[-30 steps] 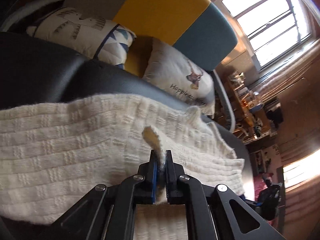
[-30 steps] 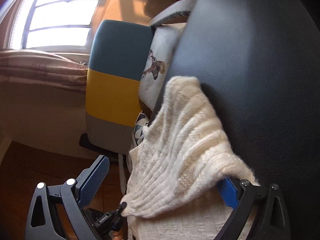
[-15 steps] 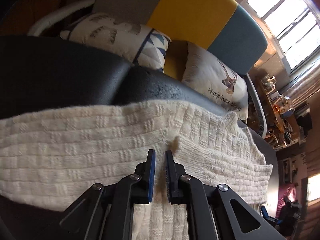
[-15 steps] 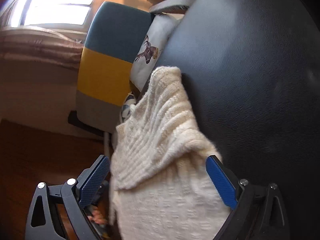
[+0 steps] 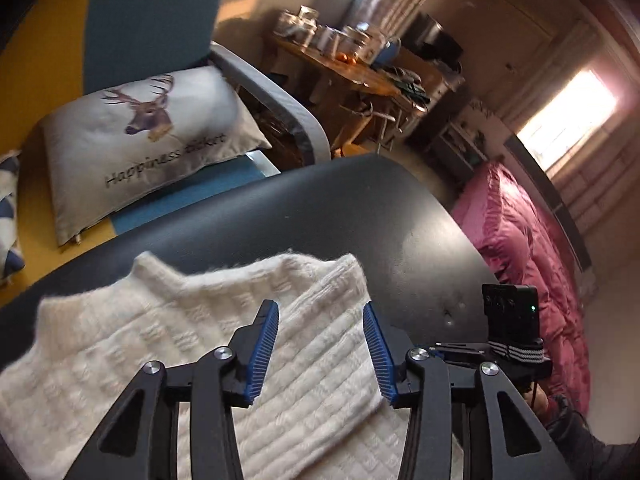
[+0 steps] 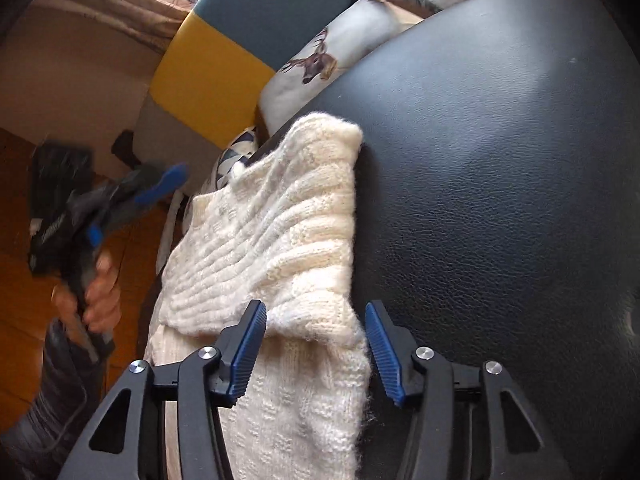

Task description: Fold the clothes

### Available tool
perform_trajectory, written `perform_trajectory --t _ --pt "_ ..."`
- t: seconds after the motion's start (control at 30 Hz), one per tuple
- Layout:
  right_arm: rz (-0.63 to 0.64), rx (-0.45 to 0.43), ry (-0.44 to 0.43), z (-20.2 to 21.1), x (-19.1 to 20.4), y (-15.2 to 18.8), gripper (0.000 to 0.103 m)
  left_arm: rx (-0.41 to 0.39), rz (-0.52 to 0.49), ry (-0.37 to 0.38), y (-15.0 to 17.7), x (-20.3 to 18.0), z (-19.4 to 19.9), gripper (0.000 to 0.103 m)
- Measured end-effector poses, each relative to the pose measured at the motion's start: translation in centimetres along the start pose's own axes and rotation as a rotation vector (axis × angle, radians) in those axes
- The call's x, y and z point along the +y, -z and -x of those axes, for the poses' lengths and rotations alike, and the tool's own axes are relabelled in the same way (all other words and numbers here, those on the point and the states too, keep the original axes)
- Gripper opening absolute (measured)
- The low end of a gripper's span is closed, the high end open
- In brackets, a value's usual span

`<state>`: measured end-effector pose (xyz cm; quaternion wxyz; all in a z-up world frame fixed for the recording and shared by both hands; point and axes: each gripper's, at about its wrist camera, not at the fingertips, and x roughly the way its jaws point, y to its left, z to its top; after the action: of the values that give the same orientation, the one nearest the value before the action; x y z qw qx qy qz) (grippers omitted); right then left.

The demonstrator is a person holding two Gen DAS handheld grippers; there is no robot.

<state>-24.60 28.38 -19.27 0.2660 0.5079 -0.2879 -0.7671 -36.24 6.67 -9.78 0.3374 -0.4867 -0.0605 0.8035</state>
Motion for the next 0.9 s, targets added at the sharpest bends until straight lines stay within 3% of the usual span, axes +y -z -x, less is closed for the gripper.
perform_trajectory --t 0.17,0.37,0.43,0.47,0.5,0.53,0.57,0.7,0.77,0.9 --pt "-0.031 -0.004 -0.099 0.3 -0.9 -0.6 0.053 0.136 -0.124 0.034 -5.1 -2.7 -7.6 0.049" --pt "-0.025 0.019 -0.122 -0.4 -1.6 -1.0 0.052 0.299 -0.181 0.038 -5.7 -3.3 -12.4 0.050" --pt "0.011 0.029 -0.105 -0.6 -1.1 -1.0 0.052 0.339 -0.187 0.049 -5.5 -3.5 -13.0 0.047" --pt "0.030 0.031 -0.084 -0.8 -0.8 -0.9 0.050 0.347 -0.205 0.049 -5.2 -3.7 -13.1 0.036" --pt "0.048 0.033 -0.063 -1.0 -0.5 -0.9 0.046 0.343 -0.231 0.046 -5.0 -4.0 -13.0 0.018" --pt "0.067 0.034 -0.042 -1.2 -0.2 -0.9 0.043 0.328 -0.251 0.044 -4.7 -4.3 -12.8 0.012" --pt "0.088 0.031 -0.012 -1.3 0.1 -0.7 0.026 0.308 -0.269 0.042 -4.5 -4.6 -12.5 0.008" --pt "0.187 -0.055 0.056 0.1 2.0 0.2 0.014 0.095 -0.348 0.048 -3.6 -5.9 -9.4 0.007" --pt "0.220 -0.072 0.130 0.2 2.4 0.6 0.013 0.013 -0.431 -0.027 -2.9 -6.4 -8.8 0.007" --pt "0.231 -0.018 0.222 -1.1 2.4 1.1 0.013 0.079 -0.417 -0.090 -2.4 -5.6 -11.2 0.008"
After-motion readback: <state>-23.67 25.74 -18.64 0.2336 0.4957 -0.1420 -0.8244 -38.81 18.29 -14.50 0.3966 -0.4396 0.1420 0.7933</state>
